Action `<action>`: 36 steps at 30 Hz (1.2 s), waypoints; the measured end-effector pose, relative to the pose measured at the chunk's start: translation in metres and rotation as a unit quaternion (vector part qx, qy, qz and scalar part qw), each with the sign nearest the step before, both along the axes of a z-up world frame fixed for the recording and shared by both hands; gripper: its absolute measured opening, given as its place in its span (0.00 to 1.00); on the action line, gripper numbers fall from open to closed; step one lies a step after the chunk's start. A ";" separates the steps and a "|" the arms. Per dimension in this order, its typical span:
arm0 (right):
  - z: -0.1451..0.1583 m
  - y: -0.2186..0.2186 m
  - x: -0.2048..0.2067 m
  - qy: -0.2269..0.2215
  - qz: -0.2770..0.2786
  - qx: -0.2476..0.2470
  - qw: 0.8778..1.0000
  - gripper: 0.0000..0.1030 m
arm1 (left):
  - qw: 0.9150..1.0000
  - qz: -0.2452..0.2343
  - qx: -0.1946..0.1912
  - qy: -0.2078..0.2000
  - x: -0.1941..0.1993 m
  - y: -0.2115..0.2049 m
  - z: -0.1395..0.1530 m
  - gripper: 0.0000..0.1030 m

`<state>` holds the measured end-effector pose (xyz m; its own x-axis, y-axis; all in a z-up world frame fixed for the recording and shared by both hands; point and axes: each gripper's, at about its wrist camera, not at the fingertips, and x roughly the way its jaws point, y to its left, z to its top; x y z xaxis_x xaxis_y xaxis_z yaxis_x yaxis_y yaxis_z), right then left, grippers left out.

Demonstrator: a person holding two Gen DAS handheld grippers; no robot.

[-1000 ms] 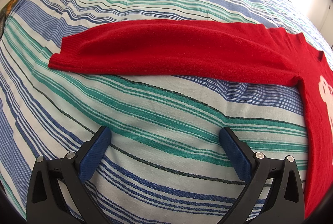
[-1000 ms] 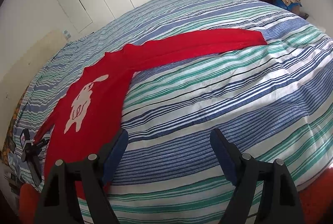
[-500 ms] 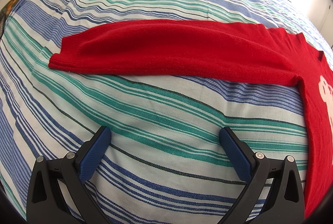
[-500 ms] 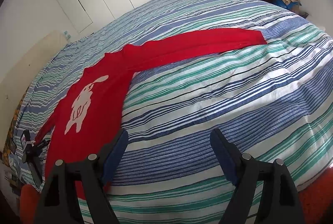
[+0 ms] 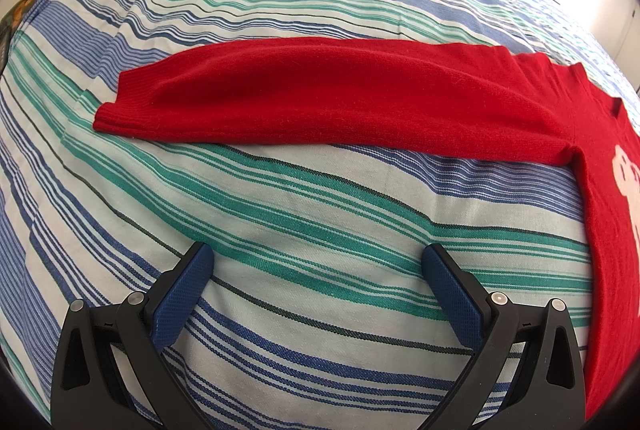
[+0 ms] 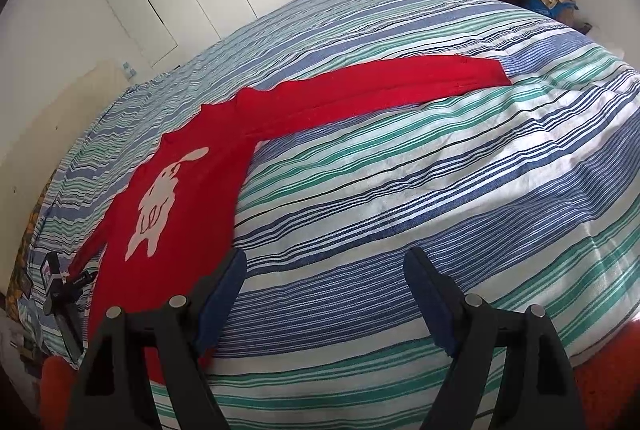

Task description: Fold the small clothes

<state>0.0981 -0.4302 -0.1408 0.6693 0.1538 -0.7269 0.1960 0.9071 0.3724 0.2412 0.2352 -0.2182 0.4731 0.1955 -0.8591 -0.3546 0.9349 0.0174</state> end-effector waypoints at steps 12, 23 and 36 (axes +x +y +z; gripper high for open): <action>-0.001 0.002 0.001 0.002 0.003 -0.004 1.000 0.78 | 1.000 0.000 0.000 0.000 0.000 0.000 0.000 1.00; -0.001 0.000 0.002 0.002 0.001 -0.001 1.000 0.78 | 1.000 0.000 0.000 0.000 0.000 0.000 0.000 1.00; -0.003 -0.002 0.002 0.005 -0.001 0.004 1.000 0.78 | 1.000 0.000 0.001 0.000 0.000 0.000 0.000 1.00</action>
